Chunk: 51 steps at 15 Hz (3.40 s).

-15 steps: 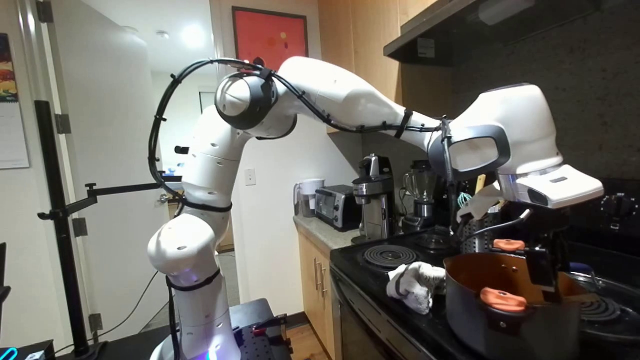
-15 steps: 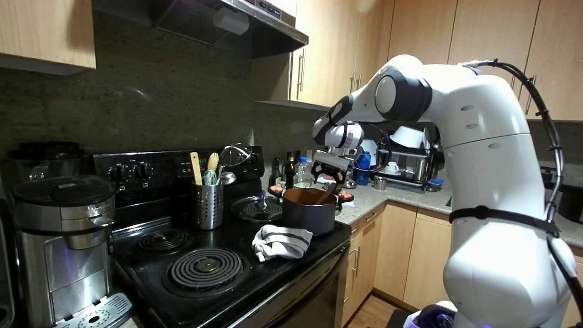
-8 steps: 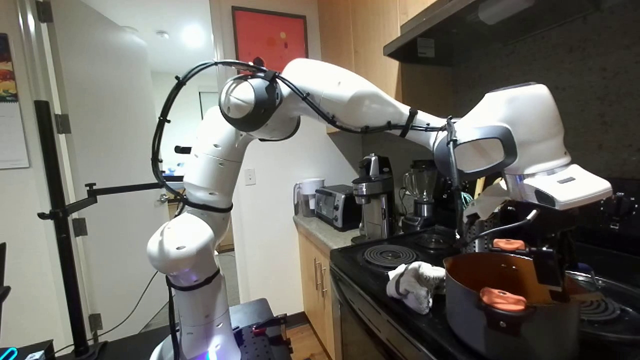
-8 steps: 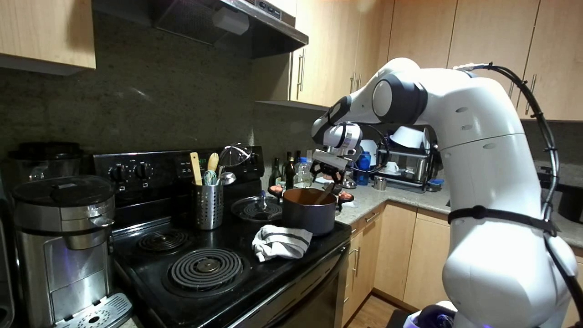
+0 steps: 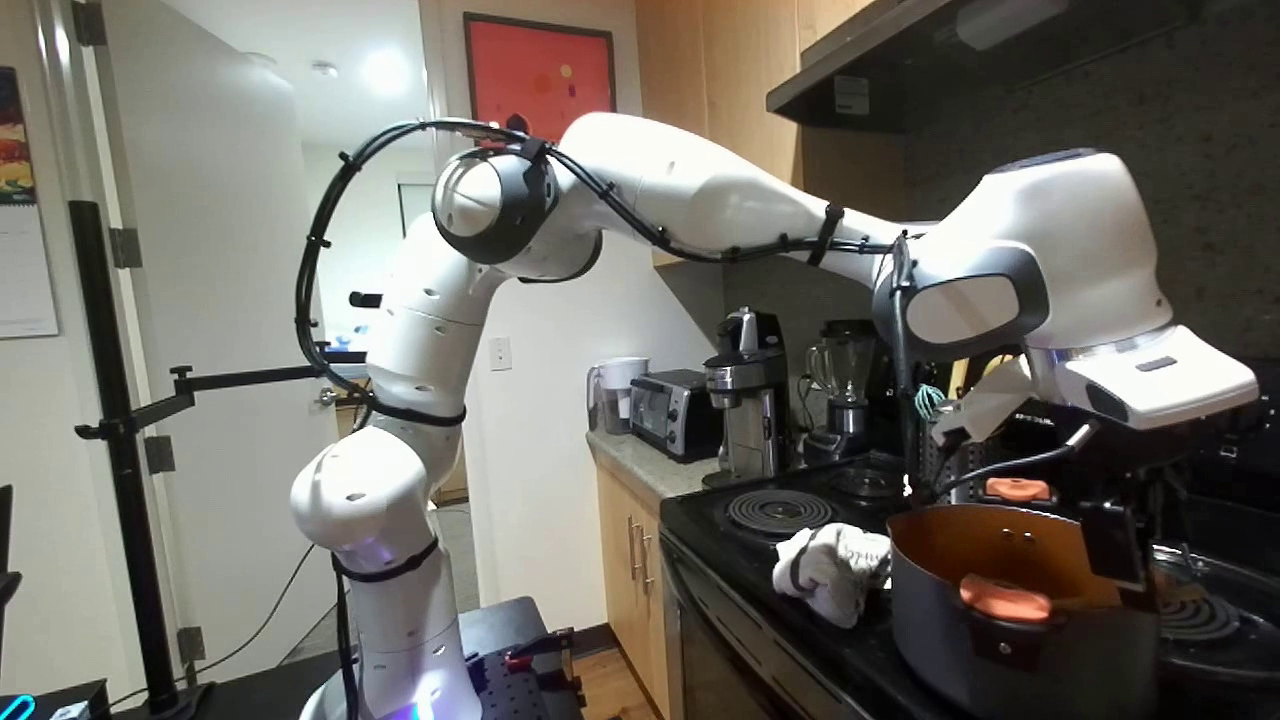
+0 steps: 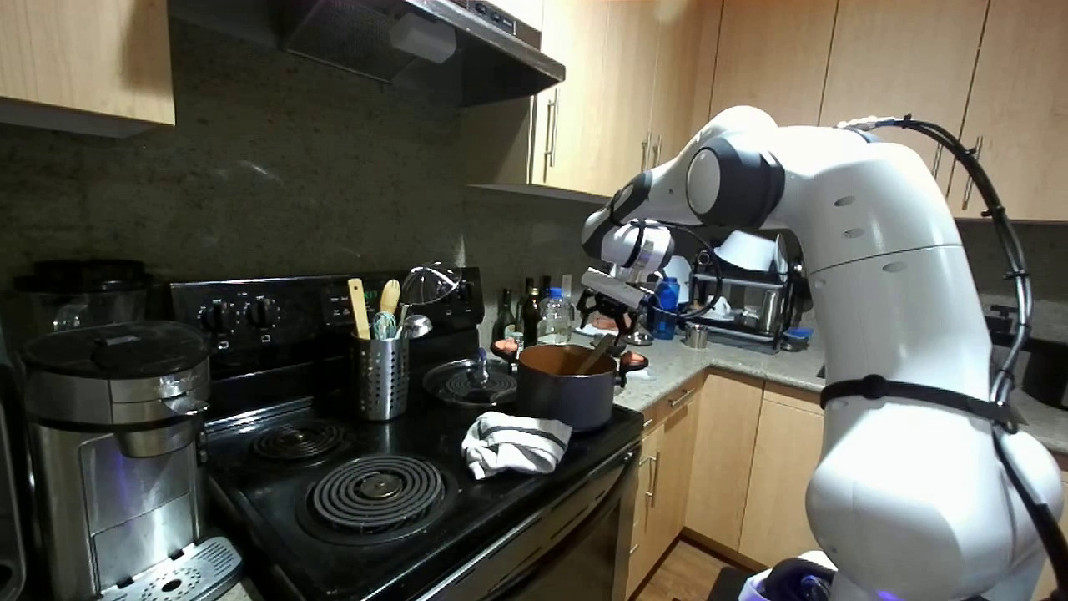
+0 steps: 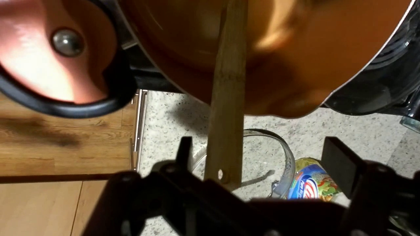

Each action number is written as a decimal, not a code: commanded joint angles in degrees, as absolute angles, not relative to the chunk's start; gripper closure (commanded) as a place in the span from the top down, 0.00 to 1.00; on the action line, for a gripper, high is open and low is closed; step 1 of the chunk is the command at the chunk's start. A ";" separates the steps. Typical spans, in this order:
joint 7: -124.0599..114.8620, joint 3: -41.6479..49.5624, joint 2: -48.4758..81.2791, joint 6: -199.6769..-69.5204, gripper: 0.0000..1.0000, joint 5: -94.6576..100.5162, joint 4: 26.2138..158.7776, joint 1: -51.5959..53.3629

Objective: Place the wooden spoon in the utensil holder

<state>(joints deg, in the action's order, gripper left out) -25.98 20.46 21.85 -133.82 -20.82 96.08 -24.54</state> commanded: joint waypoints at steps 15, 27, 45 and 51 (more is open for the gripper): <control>-24.19 18.25 21.95 -135.80 0.07 -22.71 94.19 -25.17; -18.78 16.16 16.55 -138.77 0.07 -23.21 92.83 -23.99; -17.15 12.58 11.93 -139.56 0.07 -28.73 88.25 -19.85; -18.02 12.34 12.80 -139.35 0.29 -28.97 87.53 -19.16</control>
<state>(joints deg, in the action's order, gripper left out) -18.01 12.11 12.62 -139.66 -28.93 87.93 -19.26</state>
